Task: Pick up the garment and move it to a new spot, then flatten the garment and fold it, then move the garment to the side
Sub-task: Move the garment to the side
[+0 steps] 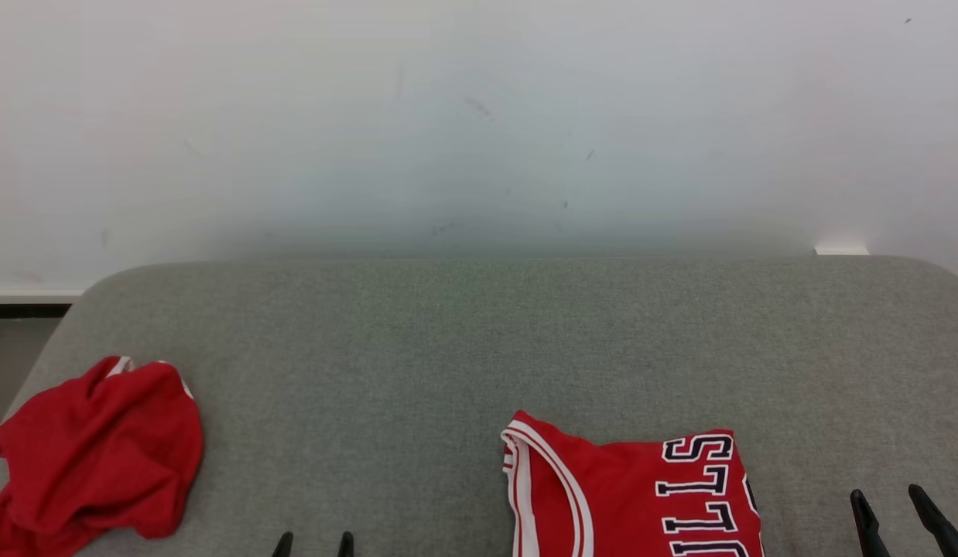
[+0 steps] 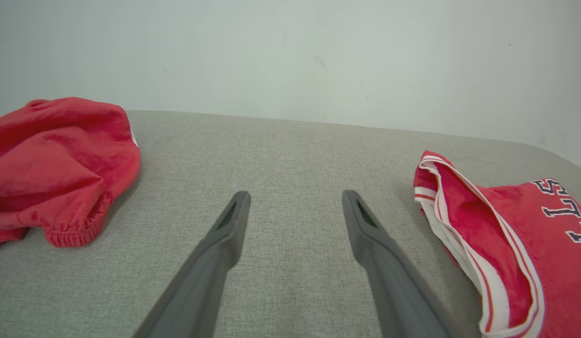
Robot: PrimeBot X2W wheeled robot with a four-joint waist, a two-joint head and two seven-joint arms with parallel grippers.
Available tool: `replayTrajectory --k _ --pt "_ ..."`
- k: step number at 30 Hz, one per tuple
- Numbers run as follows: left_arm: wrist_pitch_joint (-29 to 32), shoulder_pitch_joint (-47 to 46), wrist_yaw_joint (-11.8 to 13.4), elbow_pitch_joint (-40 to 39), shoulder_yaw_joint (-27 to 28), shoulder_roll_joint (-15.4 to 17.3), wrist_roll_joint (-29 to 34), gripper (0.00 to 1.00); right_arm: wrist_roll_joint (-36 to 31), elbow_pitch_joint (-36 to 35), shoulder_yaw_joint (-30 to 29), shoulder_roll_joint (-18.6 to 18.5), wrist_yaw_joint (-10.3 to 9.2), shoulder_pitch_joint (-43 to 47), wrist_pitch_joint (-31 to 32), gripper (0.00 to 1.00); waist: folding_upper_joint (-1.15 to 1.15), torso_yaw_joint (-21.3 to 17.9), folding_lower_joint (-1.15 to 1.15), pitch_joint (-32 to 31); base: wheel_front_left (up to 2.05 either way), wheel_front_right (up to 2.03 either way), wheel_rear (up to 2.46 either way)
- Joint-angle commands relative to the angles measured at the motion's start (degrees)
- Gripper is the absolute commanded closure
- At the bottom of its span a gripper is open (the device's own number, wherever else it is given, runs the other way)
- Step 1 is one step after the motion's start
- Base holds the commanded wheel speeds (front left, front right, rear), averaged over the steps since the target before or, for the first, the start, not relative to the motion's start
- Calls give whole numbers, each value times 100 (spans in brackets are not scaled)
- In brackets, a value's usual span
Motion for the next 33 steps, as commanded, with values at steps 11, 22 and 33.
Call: replayTrajectory --k 11,22,33 --pt "-9 18 20 -23 30 18 17 0 64 107 22 100 -1 24 -15 0 0 59 0 7 0 0 0" --pt "-9 -41 -14 -84 9 18 114 0 2385 -512 698 -998 -1 -274 1846 0 0 136 0 212 0 0 0" --pt "-8 -363 117 10 -380 19 -16 0 4438 -105 860 -1353 1 -966 4793 0 0 584 0 769 0 0 0"
